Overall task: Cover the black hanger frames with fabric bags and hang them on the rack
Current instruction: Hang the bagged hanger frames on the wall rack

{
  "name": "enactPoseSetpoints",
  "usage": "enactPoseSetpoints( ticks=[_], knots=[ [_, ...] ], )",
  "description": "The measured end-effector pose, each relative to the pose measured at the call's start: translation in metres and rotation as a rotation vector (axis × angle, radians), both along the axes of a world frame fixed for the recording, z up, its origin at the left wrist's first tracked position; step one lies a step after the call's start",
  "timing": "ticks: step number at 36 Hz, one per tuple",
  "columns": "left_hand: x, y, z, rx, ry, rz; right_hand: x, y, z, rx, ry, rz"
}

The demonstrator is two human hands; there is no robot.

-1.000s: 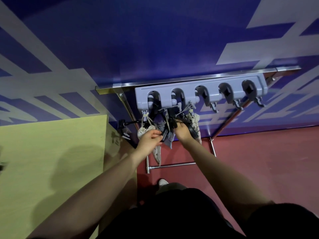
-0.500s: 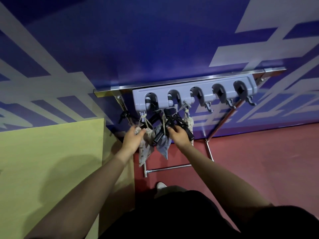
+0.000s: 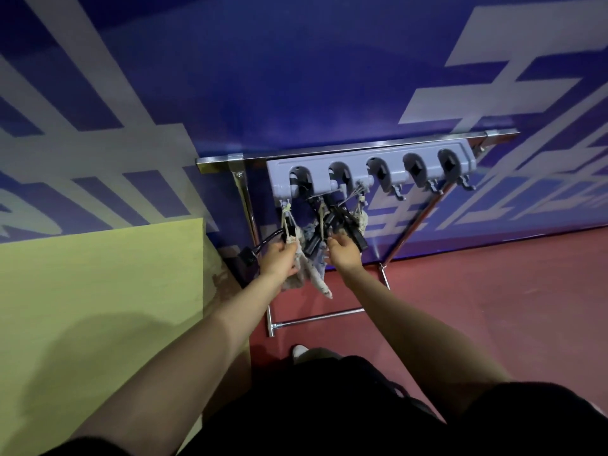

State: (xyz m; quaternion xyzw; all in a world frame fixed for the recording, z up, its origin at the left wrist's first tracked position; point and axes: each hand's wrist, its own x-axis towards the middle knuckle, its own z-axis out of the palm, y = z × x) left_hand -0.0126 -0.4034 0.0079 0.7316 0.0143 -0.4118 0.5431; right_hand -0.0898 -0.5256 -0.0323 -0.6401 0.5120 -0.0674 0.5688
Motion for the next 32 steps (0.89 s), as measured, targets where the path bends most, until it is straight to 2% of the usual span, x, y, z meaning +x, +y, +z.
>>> enactPoseSetpoints(
  ticks=[4,8,14,21,28,32],
  knots=[
    [-0.002,0.017,0.009,-0.046,0.049,-0.07,-0.005,0.029,0.039,-0.103,0.006,-0.098],
    [0.002,0.035,0.017,-0.083,0.094,-0.108,-0.008,0.06,0.053,-0.148,-0.095,-0.187],
    [0.01,0.071,0.024,-0.179,0.154,-0.03,-0.008,0.113,0.059,-0.033,-0.253,-0.229],
    [0.047,0.168,0.027,-0.152,-0.058,0.174,0.036,0.183,0.057,0.005,-0.234,0.038],
    [0.103,0.289,0.054,-0.165,-0.281,0.414,0.124,0.288,0.064,0.017,-0.28,0.348],
    [0.138,0.368,0.063,-0.057,-0.434,0.551,0.177,0.355,0.073,0.042,-0.281,0.541]
  ],
)
